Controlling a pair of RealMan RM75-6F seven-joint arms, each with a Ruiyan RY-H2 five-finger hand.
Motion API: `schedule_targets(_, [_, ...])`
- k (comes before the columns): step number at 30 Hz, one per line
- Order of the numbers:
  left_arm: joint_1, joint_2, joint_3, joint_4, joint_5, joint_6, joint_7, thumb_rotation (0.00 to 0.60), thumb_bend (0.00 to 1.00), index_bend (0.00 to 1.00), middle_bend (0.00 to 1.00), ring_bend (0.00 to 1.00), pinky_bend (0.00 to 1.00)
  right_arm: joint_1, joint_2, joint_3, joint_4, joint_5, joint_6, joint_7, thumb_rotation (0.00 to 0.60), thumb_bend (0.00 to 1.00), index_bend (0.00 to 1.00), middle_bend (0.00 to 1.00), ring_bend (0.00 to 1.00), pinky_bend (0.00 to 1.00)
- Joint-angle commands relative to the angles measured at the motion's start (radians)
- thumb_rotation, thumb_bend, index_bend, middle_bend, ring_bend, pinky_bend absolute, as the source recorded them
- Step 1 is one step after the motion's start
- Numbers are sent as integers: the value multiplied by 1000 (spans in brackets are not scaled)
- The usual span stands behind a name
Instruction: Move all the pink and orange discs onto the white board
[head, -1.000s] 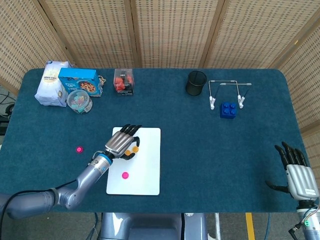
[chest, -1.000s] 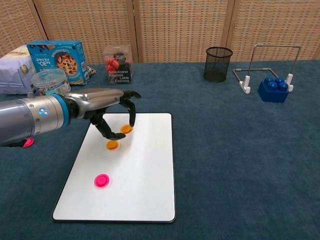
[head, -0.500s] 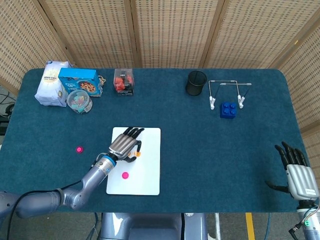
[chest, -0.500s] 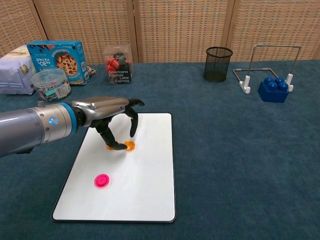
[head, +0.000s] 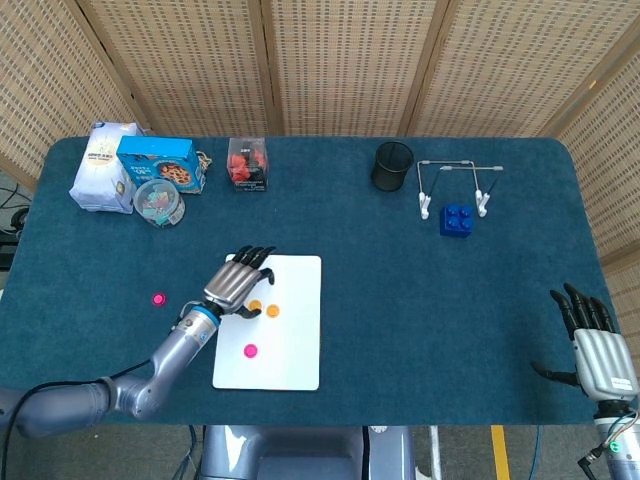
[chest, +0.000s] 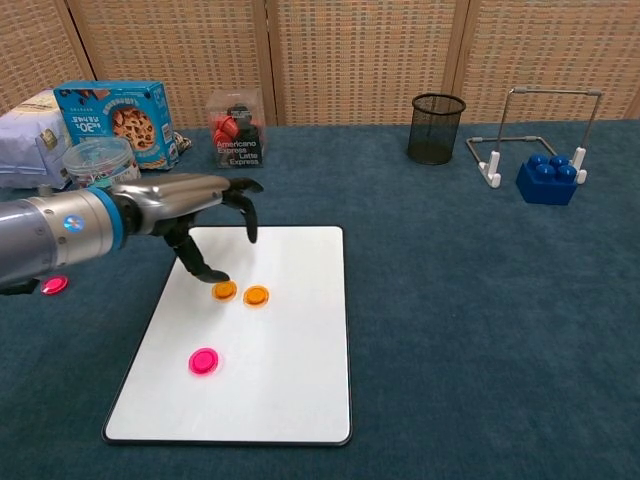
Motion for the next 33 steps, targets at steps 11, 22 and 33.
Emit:
schedule_targets(11, [198,122,118,161,148,48,-287,600,334,429,0,0,0,-2,-4,-1,-7,-3,9,-21,600,0,0,0,0,0])
schedule_targets(22, [232,94,114,267,181,18,-359,600,335,430,0,0,0,-3,-5,0,-8,0,10,-20,600,0,0,0,0,0])
schedule_targets(33, [270,93,102,305,190,15,-387,600,335,430,0,0,0,-2,-2,-1,-7,0,5,-14,600,0,0,0,0,0])
